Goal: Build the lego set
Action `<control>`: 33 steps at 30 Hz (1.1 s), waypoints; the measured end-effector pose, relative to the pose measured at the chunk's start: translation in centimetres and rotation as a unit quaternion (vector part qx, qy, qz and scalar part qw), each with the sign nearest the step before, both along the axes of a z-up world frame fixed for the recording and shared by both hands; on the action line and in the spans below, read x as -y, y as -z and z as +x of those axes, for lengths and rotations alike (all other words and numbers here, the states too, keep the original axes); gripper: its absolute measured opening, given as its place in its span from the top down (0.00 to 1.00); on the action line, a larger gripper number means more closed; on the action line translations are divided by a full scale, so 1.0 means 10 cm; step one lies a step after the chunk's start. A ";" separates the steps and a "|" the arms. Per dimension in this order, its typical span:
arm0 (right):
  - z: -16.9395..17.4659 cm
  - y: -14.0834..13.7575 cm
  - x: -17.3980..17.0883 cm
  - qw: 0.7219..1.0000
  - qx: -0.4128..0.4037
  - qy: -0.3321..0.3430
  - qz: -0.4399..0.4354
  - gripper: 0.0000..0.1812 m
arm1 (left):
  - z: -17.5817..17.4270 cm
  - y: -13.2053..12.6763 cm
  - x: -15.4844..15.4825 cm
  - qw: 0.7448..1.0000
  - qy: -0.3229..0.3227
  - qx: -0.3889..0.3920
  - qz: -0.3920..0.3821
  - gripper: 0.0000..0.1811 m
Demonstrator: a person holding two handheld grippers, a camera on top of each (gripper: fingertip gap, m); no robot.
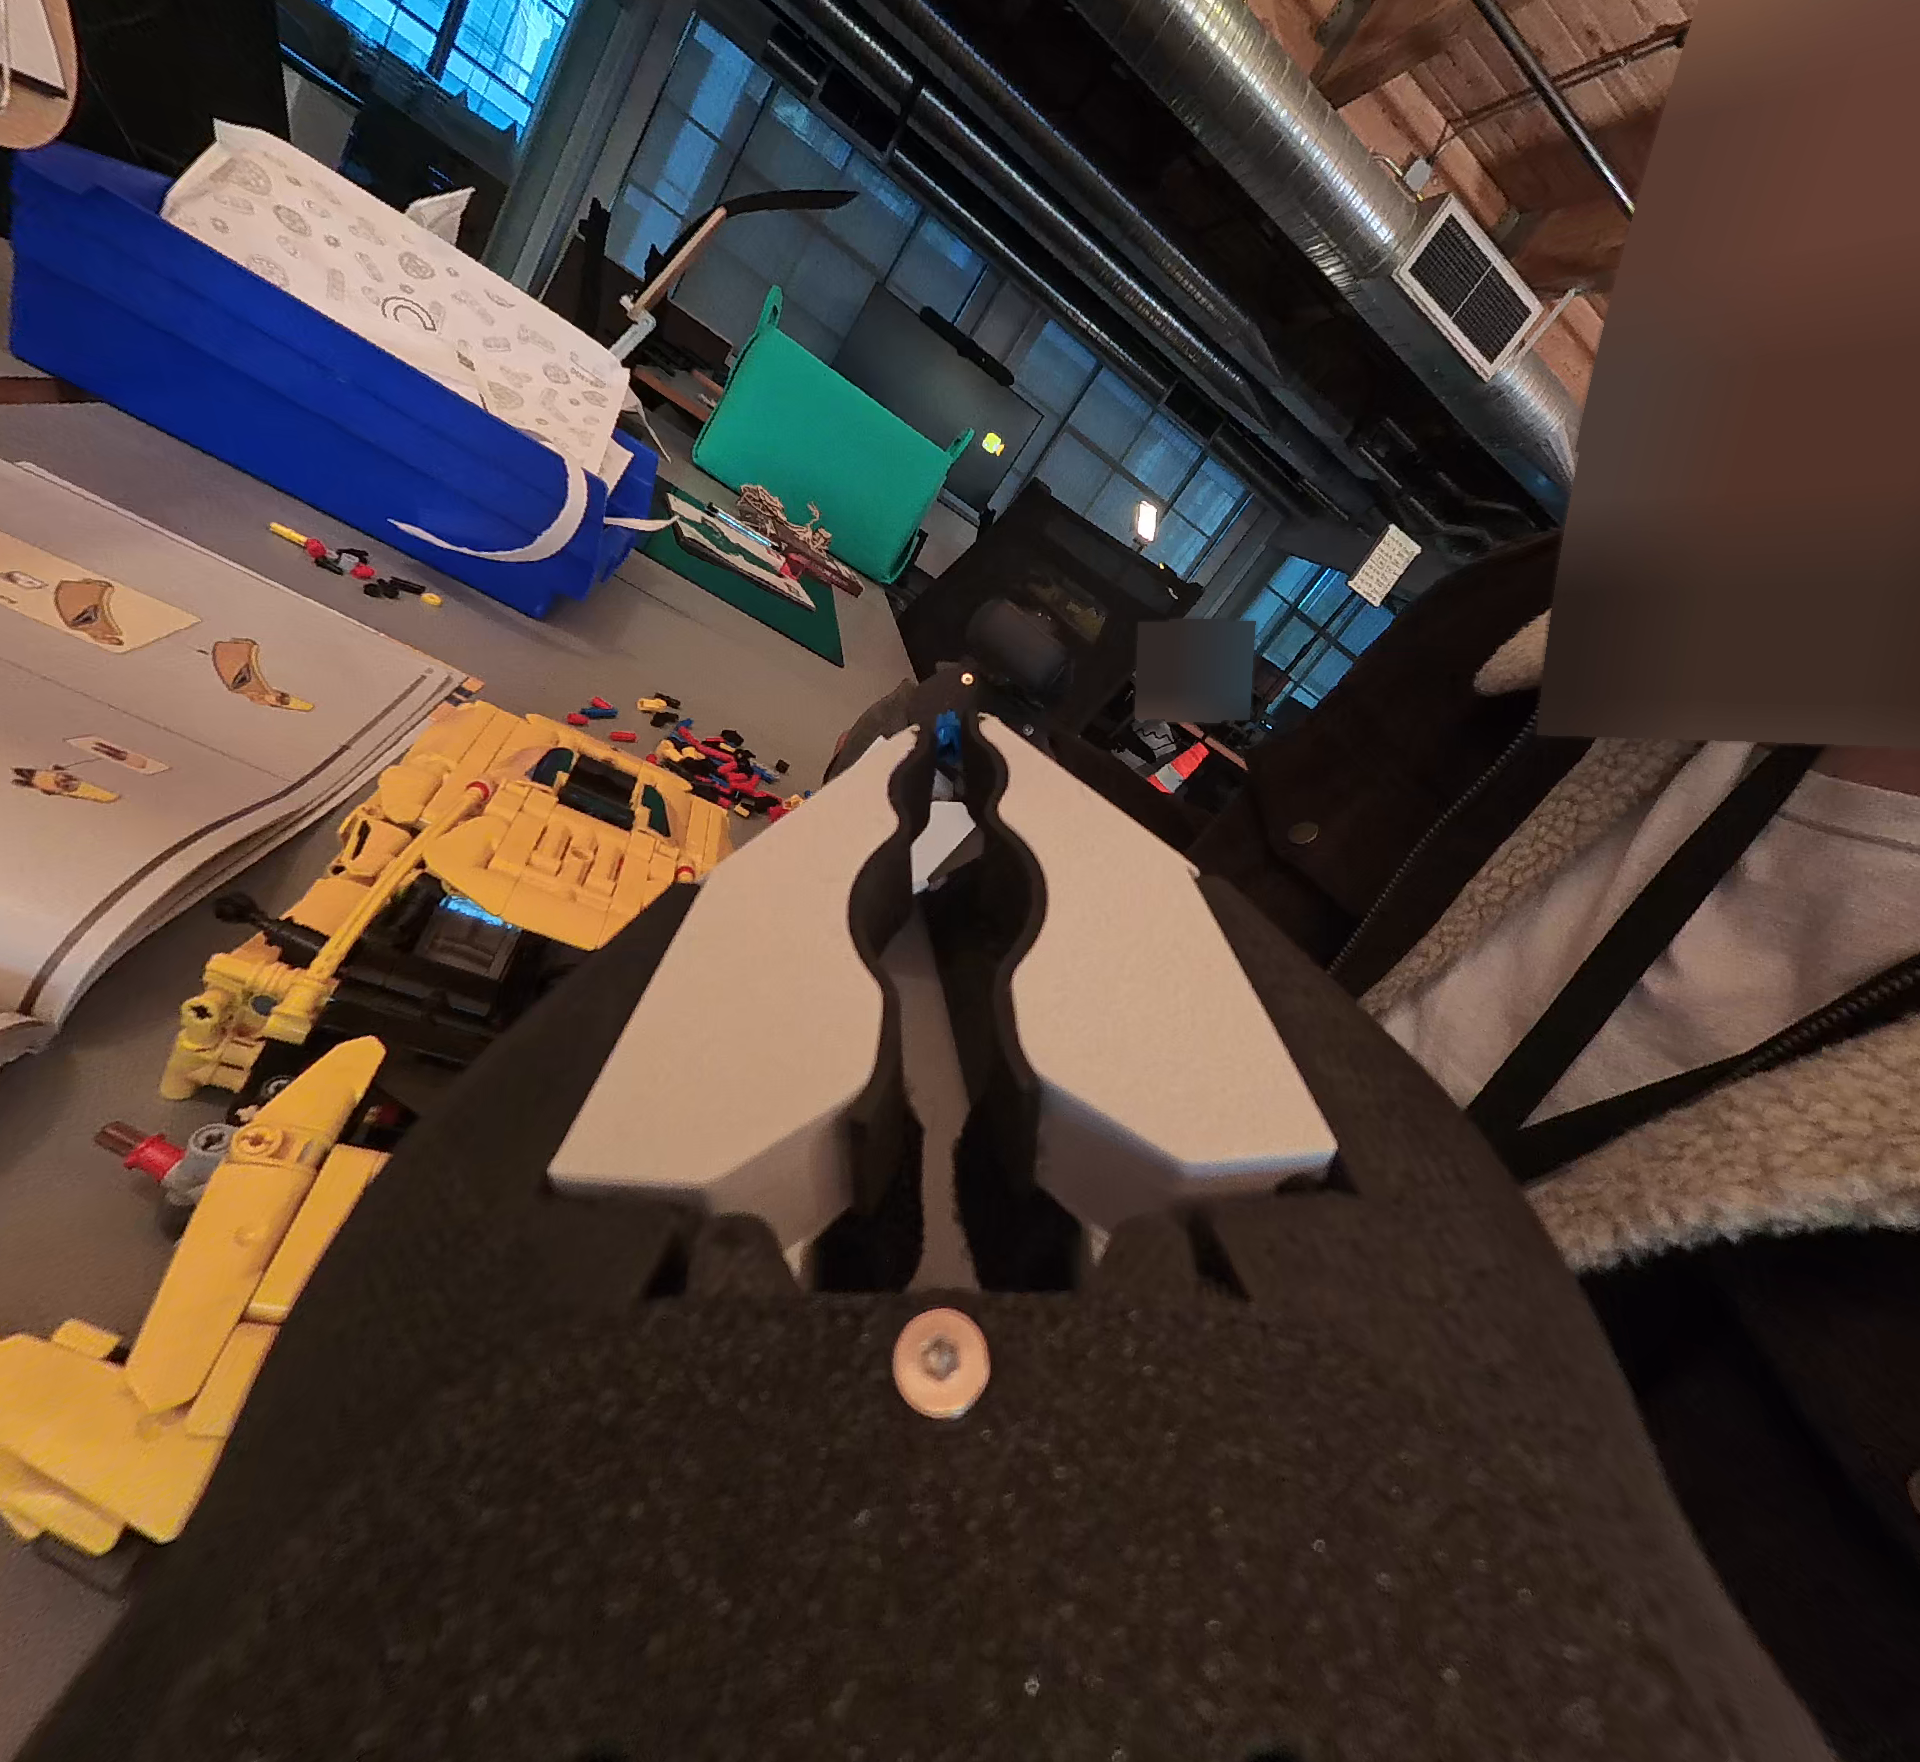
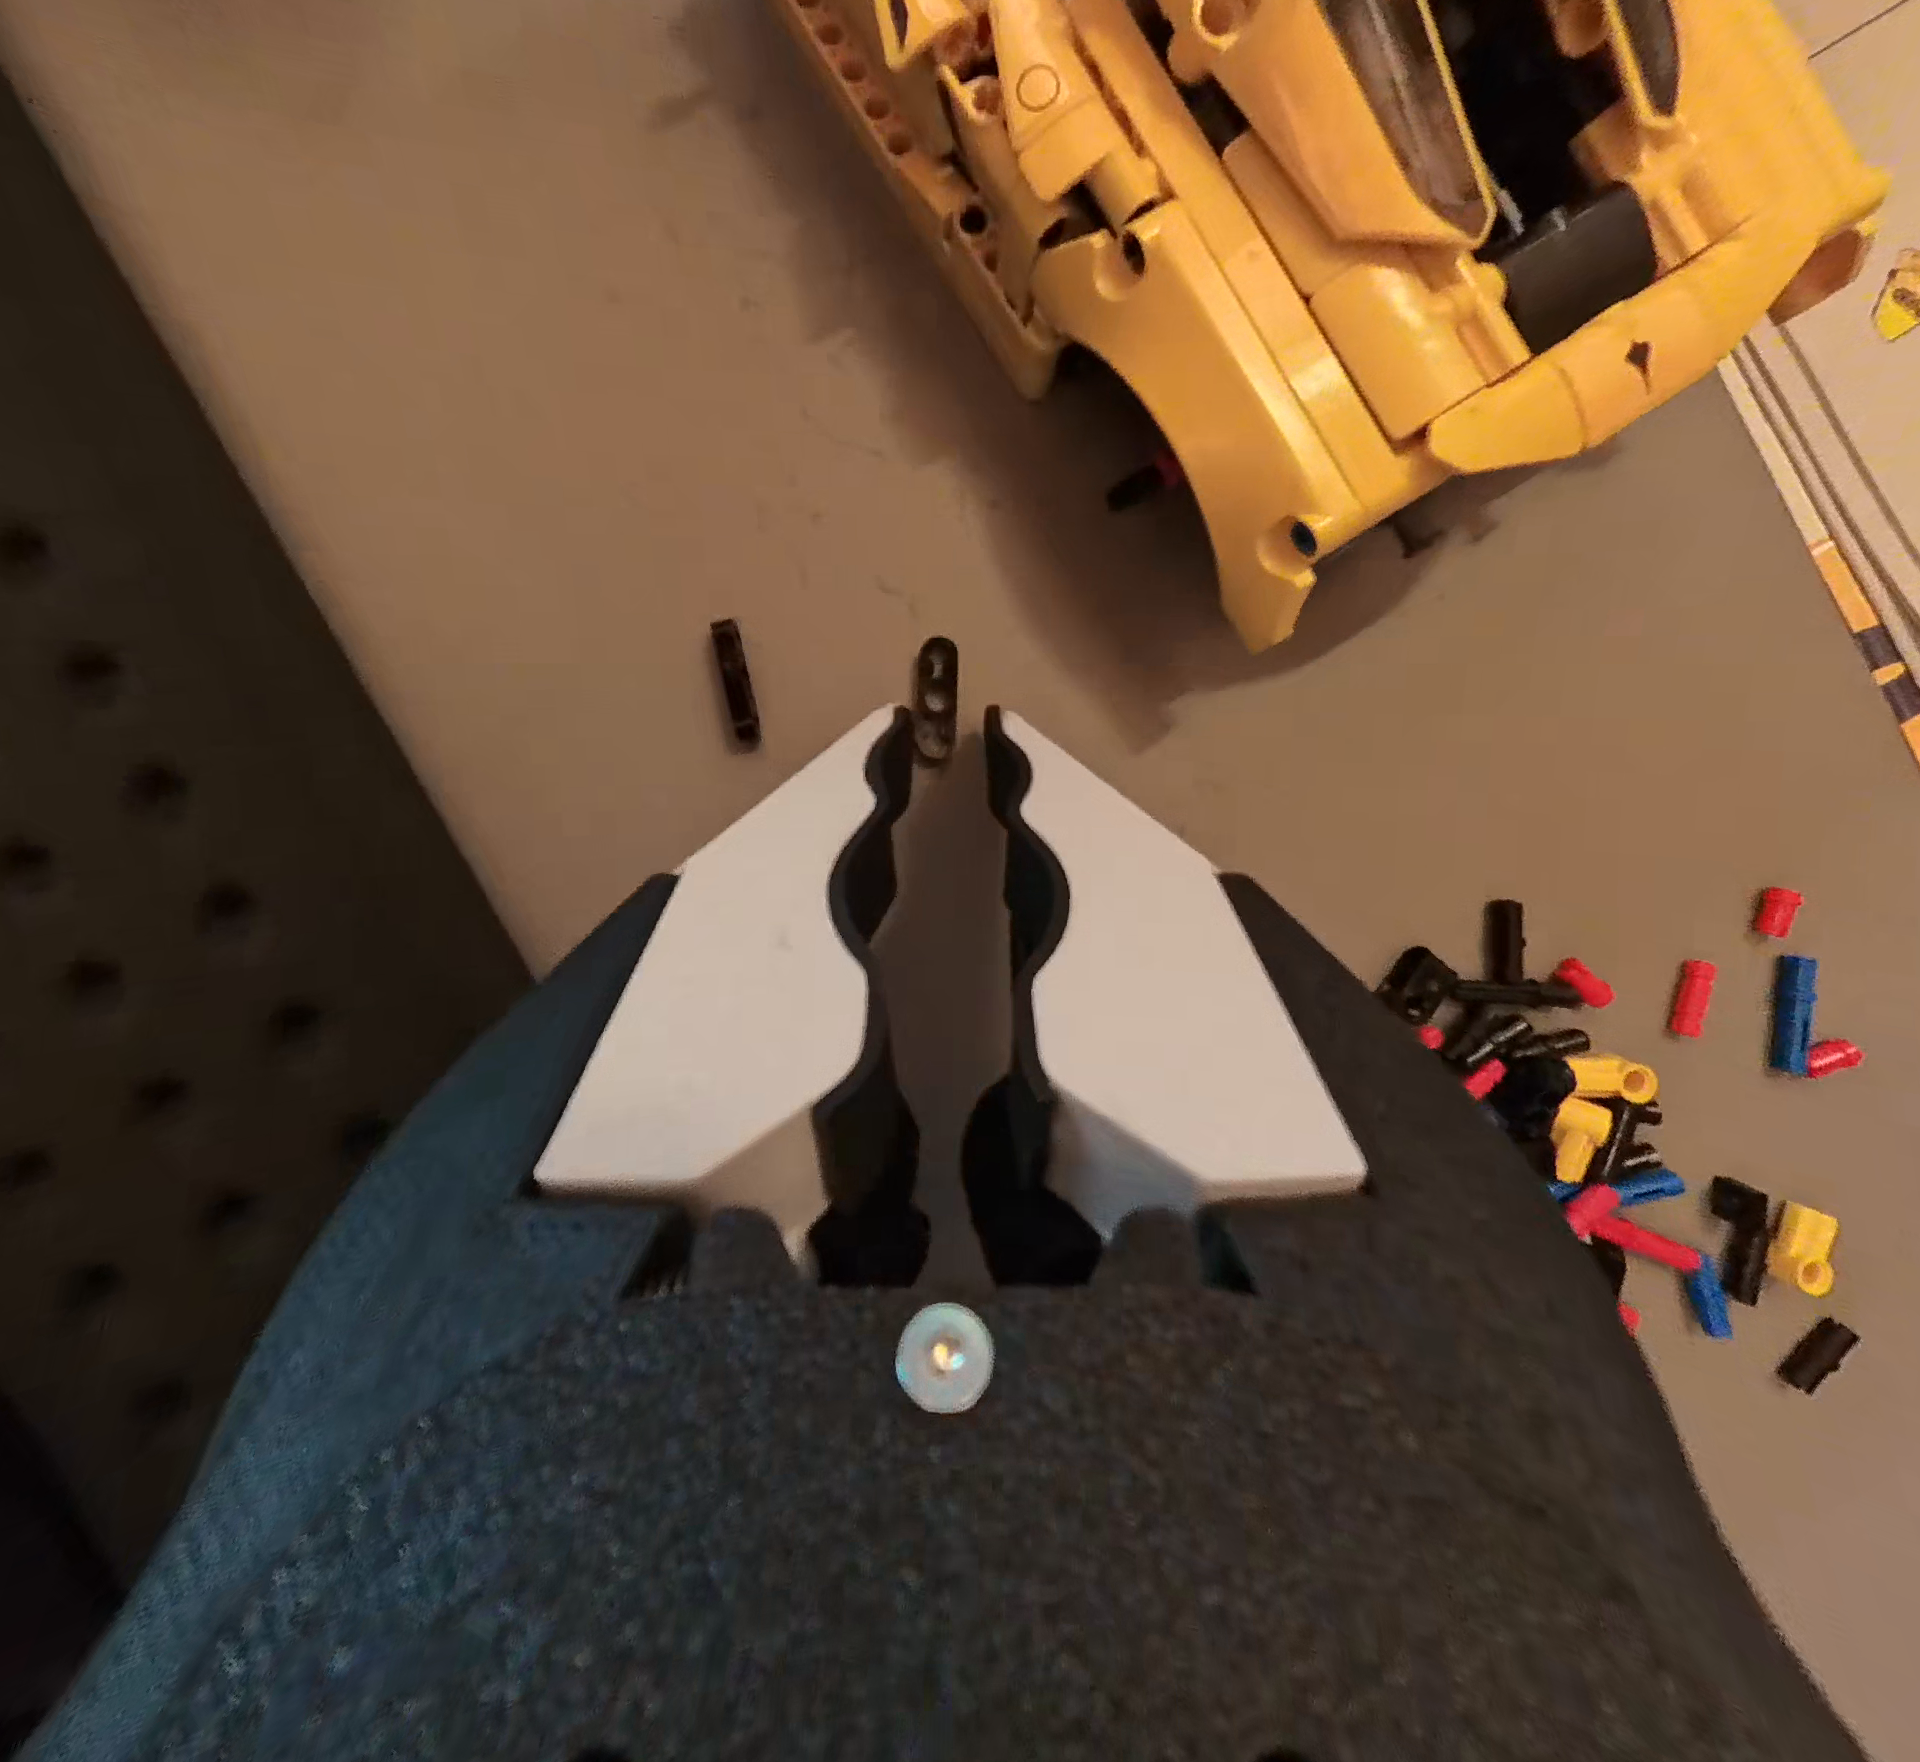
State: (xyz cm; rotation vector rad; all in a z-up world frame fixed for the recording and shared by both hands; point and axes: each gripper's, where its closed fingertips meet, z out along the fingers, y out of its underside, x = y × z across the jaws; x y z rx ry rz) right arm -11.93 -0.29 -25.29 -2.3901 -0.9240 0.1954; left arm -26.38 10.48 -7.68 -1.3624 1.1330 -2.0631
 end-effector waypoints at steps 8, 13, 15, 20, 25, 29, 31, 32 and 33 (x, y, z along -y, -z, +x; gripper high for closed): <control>-0.04 0.05 0.00 1.000 0.005 -0.004 -0.016 0.95 | 0.04 0.03 -0.06 1.000 -0.022 -0.014 -0.001 0.98; -0.09 0.00 -0.02 0.999 -0.030 -0.003 -0.037 0.97 | 0.06 0.00 -0.11 0.999 -0.042 -0.013 0.000 0.98; -0.31 -0.35 -0.19 0.990 -0.143 -0.004 0.015 0.97 | 0.06 -0.03 -0.12 0.999 -0.047 -0.007 -0.003 0.98; -0.66 -1.73 -0.89 0.844 -0.518 0.031 0.138 0.97 | 0.14 -0.08 -0.13 0.998 -0.052 0.010 -0.022 0.98; -0.91 -2.02 -1.20 0.717 -0.692 -0.032 0.074 0.97 | 0.25 -0.16 -0.11 0.997 -0.057 0.037 -0.047 0.98; -0.99 -1.95 -1.19 0.712 -0.694 -0.037 0.098 0.97 | 0.30 -0.19 -0.13 0.994 -0.068 0.050 -0.067 0.98; -0.99 -1.97 -1.19 0.721 -0.682 -0.033 0.122 0.97 | 0.31 -0.20 -0.12 0.994 -0.067 0.052 -0.071 0.98; -0.99 -1.97 -1.21 0.727 -0.673 -0.026 0.137 0.97 | 0.32 -0.20 -0.11 0.994 -0.065 0.052 -0.071 0.98; -0.98 -1.98 -1.22 0.730 -0.667 -0.020 0.148 0.97 | 0.34 -0.20 -0.10 0.994 -0.066 0.054 -0.070 0.98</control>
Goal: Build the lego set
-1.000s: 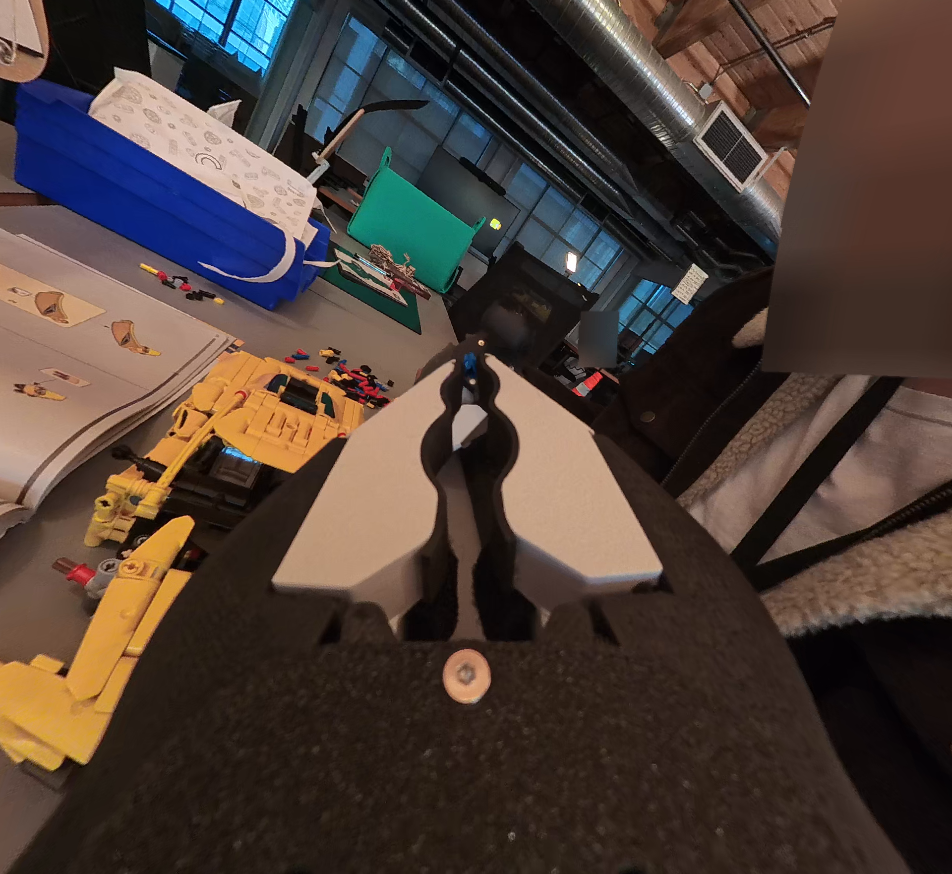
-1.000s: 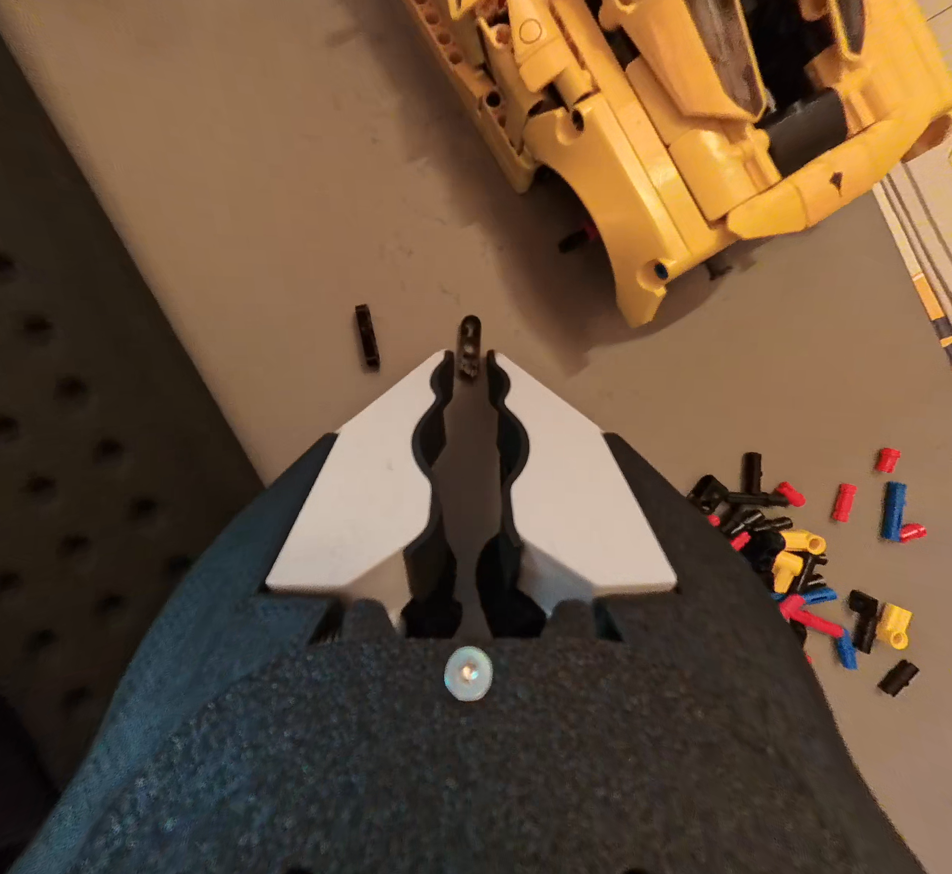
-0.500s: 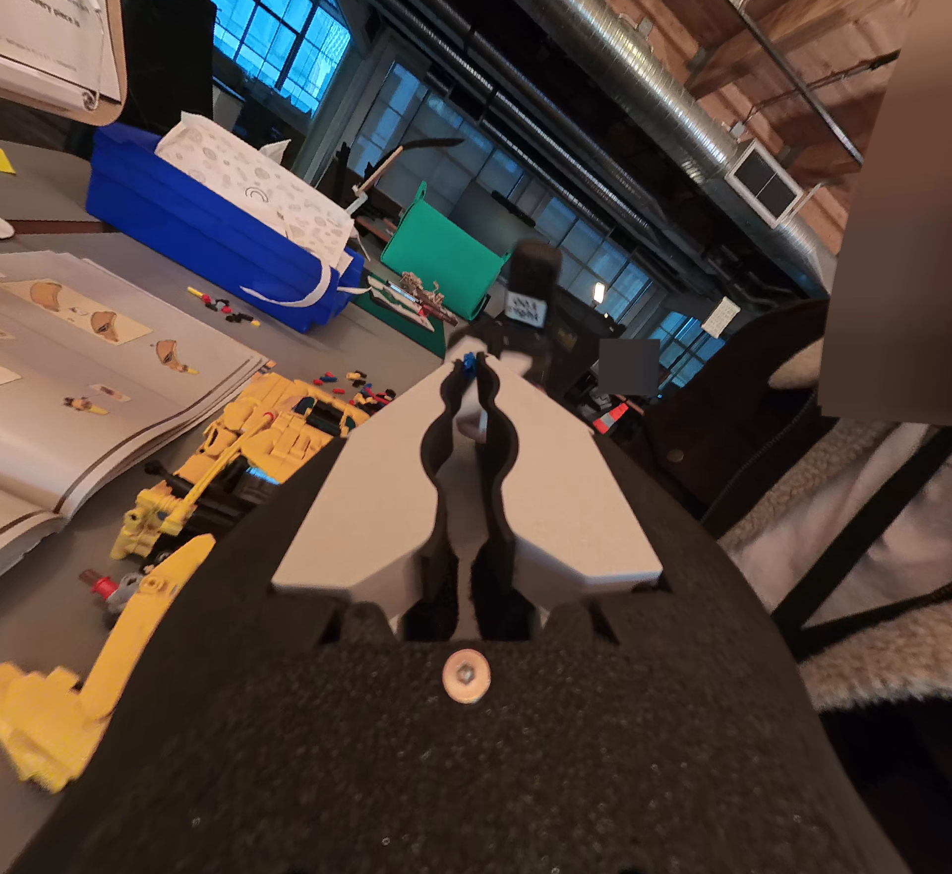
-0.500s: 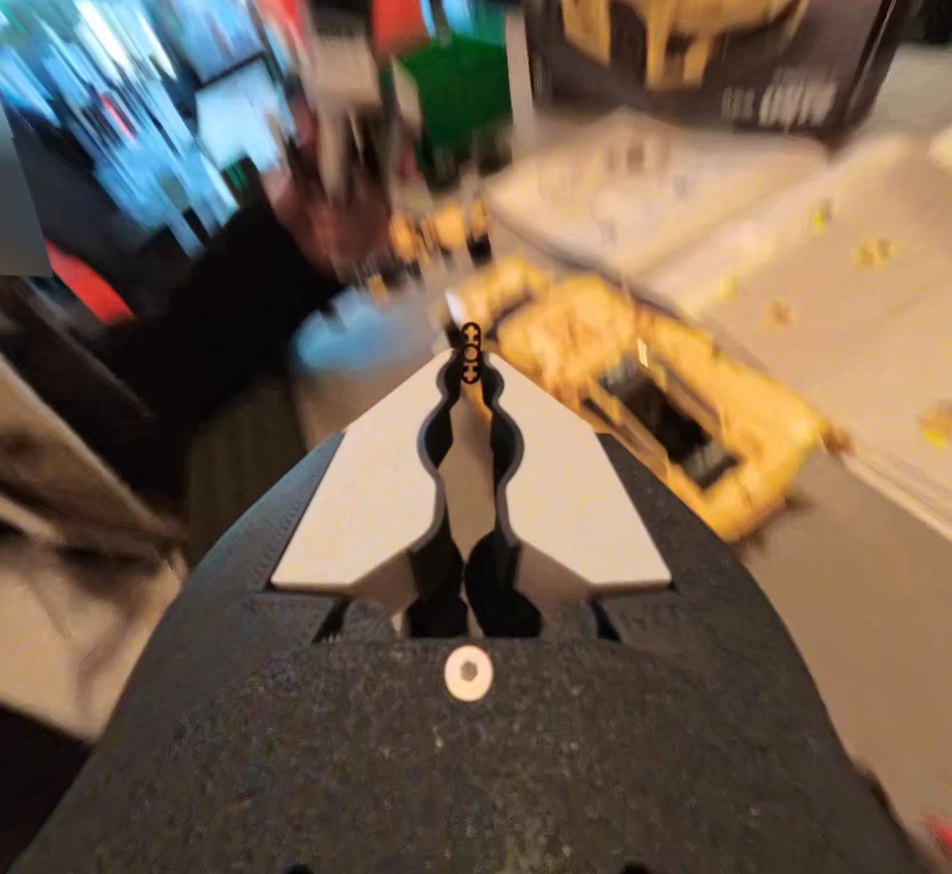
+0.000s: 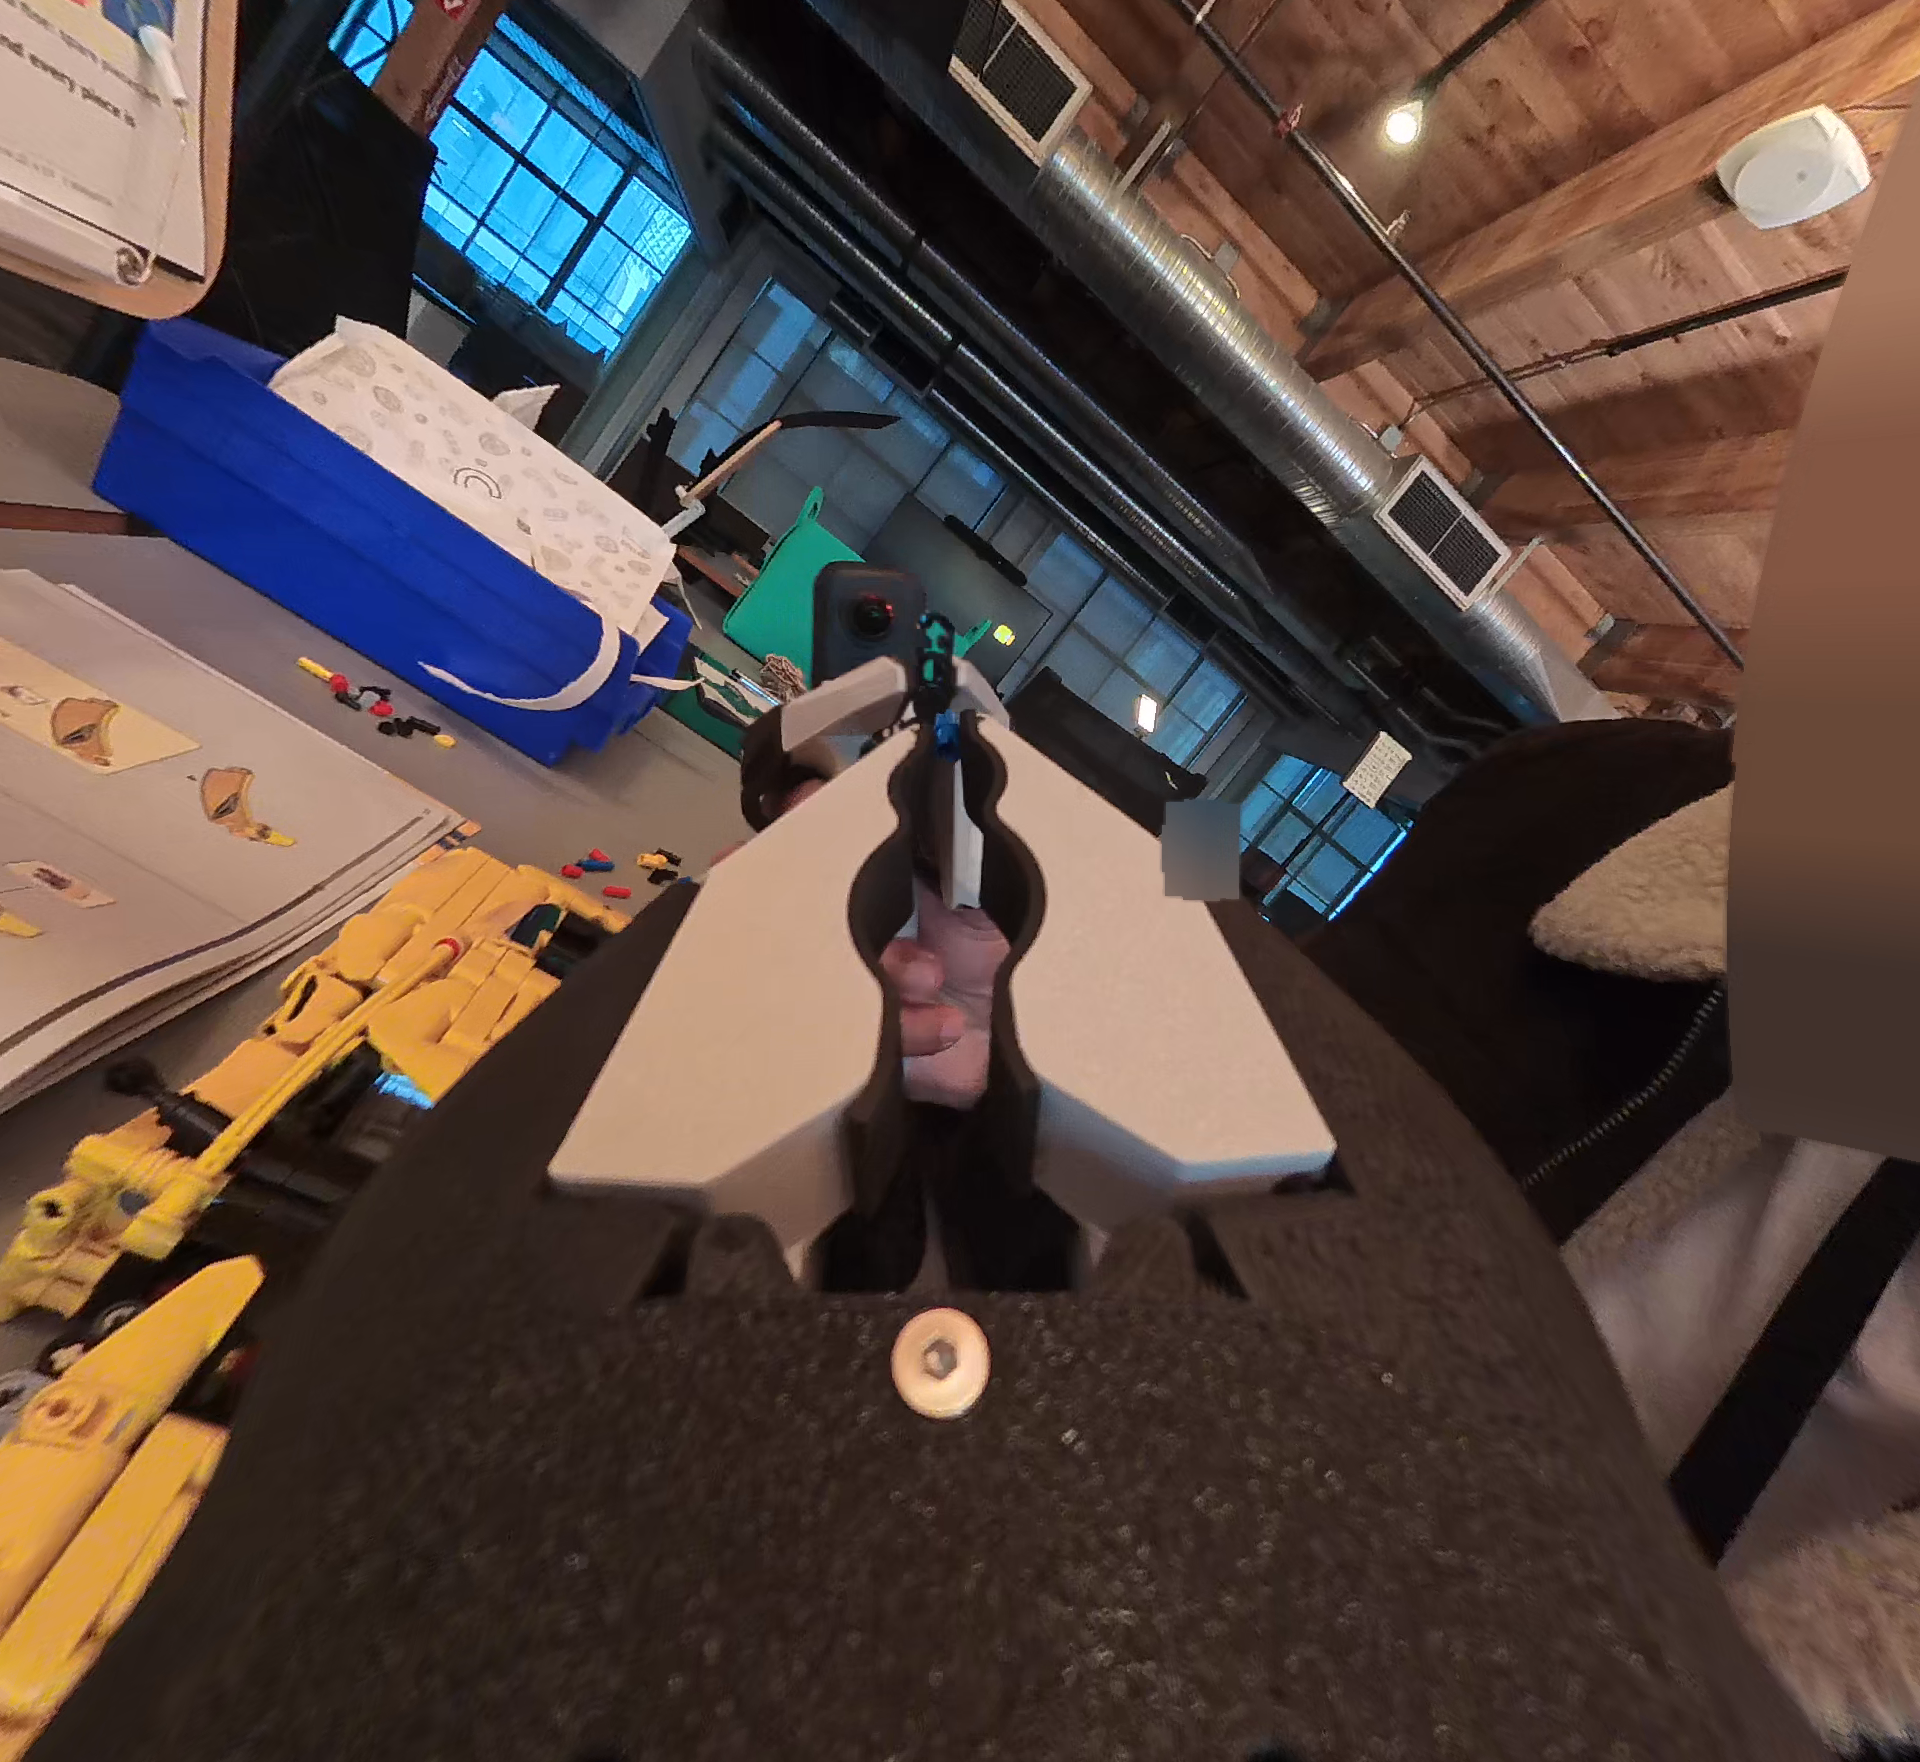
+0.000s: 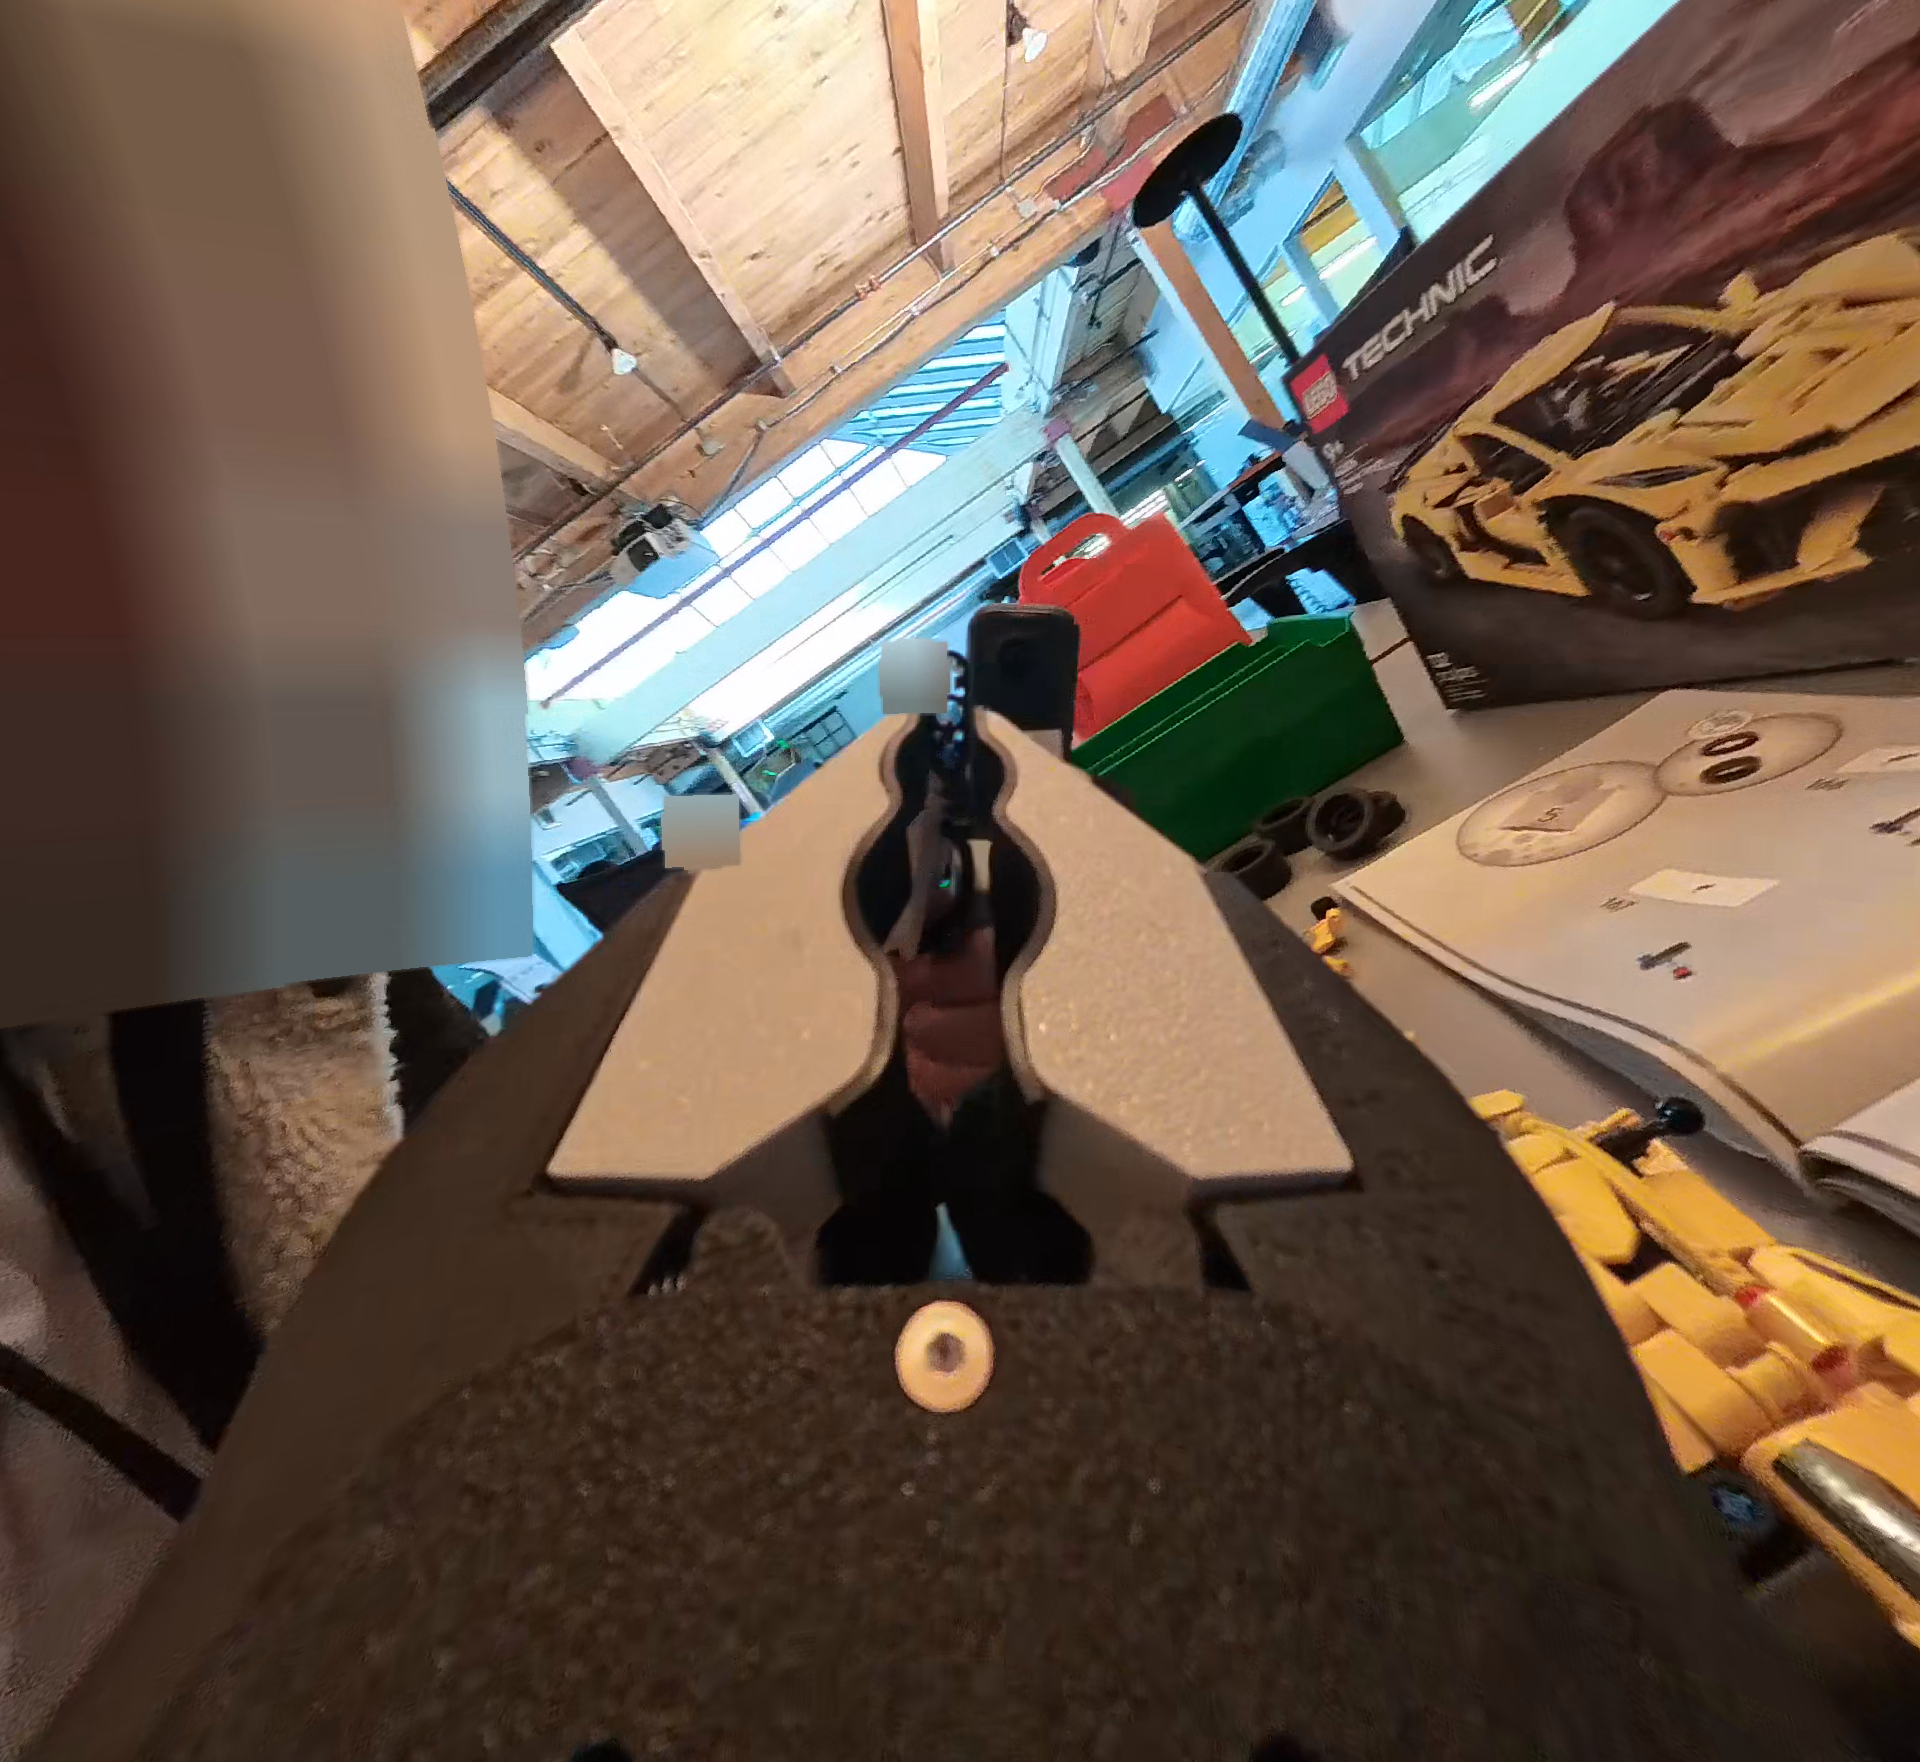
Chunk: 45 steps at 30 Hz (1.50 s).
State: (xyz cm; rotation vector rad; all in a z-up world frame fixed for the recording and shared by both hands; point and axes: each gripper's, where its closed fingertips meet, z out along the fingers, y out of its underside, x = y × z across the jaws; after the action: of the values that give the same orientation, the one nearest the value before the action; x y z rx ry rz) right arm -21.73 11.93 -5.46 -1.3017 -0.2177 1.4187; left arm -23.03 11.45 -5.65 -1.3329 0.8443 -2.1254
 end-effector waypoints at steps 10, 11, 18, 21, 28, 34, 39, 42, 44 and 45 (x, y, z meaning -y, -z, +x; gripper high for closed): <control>-0.02 0.02 0.00 0.999 -0.023 -0.023 -0.020 0.97 | 0.11 0.05 0.09 1.000 0.003 -0.013 0.013 0.98; -0.02 0.02 0.00 0.999 -0.023 -0.023 -0.020 0.97 | 0.11 0.05 0.08 1.000 0.002 -0.014 0.015 0.98; -0.04 0.05 0.00 0.999 -0.018 -0.023 -0.022 0.97 | 0.09 0.05 0.04 1.000 -0.003 -0.010 0.004 0.98; -0.04 0.06 -0.01 1.000 -0.012 -0.018 -0.021 0.97 | 0.09 0.06 0.03 1.000 -0.006 -0.015 0.006 0.98; -0.04 0.12 -0.02 0.998 -0.033 -0.040 -0.038 0.97 | 0.09 0.09 0.00 1.000 -0.014 -0.024 0.009 0.98; -0.06 0.14 0.01 0.997 -0.020 -0.055 -0.039 0.97 | 0.08 0.11 0.01 1.000 -0.007 -0.028 0.012 0.98; -0.12 0.18 0.07 0.996 0.000 -0.075 -0.044 0.97 | 0.07 0.12 0.05 0.999 0.004 -0.032 0.017 0.98; -0.13 0.20 0.07 0.997 0.019 -0.071 -0.038 0.97 | 0.07 0.13 0.06 0.999 0.009 -0.038 0.019 0.98; -0.13 0.21 0.08 0.997 0.030 -0.065 -0.033 0.97 | 0.07 0.14 0.06 0.999 0.011 -0.041 0.022 0.98; -0.11 0.19 0.08 0.997 0.031 -0.060 -0.029 0.97 | 0.05 0.13 0.06 0.999 0.011 -0.039 0.023 0.98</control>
State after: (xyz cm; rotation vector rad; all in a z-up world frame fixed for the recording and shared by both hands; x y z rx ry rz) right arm -22.84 11.11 -7.40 -1.4012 -0.3040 1.4963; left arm -22.48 10.87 -6.96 -1.3969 0.9385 -2.0686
